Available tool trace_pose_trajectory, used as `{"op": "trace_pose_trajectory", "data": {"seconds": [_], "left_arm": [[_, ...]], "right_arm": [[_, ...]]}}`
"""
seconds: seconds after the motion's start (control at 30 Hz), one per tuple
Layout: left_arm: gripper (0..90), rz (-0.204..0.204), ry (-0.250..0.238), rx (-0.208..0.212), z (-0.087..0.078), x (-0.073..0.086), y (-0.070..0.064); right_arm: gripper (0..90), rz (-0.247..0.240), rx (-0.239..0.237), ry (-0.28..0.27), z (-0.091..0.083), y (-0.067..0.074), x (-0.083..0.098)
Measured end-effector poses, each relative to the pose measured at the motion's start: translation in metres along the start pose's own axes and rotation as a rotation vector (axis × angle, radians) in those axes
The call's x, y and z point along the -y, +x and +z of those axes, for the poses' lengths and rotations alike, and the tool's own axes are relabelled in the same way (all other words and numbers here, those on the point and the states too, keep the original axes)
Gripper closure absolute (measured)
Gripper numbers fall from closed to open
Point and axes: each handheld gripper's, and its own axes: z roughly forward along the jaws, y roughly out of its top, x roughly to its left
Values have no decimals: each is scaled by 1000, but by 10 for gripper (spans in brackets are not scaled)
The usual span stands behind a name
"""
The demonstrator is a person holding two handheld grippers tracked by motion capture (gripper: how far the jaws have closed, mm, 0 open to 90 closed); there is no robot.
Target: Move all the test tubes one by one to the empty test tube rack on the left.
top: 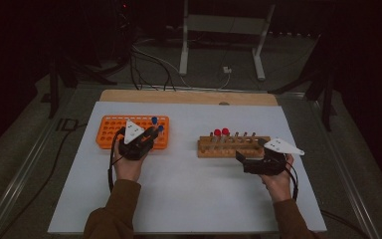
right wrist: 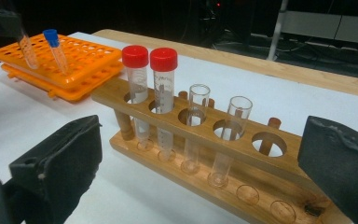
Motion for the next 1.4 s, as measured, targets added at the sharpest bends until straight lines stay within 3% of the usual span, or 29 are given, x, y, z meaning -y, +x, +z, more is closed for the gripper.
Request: {"op": "trace_pose_trajectory", "data": {"seconds": [0.23, 0.43, 1.2, 1.4], "left_arm": [[766, -20, 3, -41, 10, 3, 8], [766, -37, 13, -51, 16, 6, 12], [769, -47, 130, -37, 34, 25, 15], [771, -22, 155, -35, 34, 25, 13]], "right_arm": [[0, 1, -2, -1, 0, 0, 0], [0, 0, -5, 1, 1, 0, 1], [0, 0, -9, 3, 1, 0, 1], [0, -3, -10, 5, 1, 1, 2]]}}
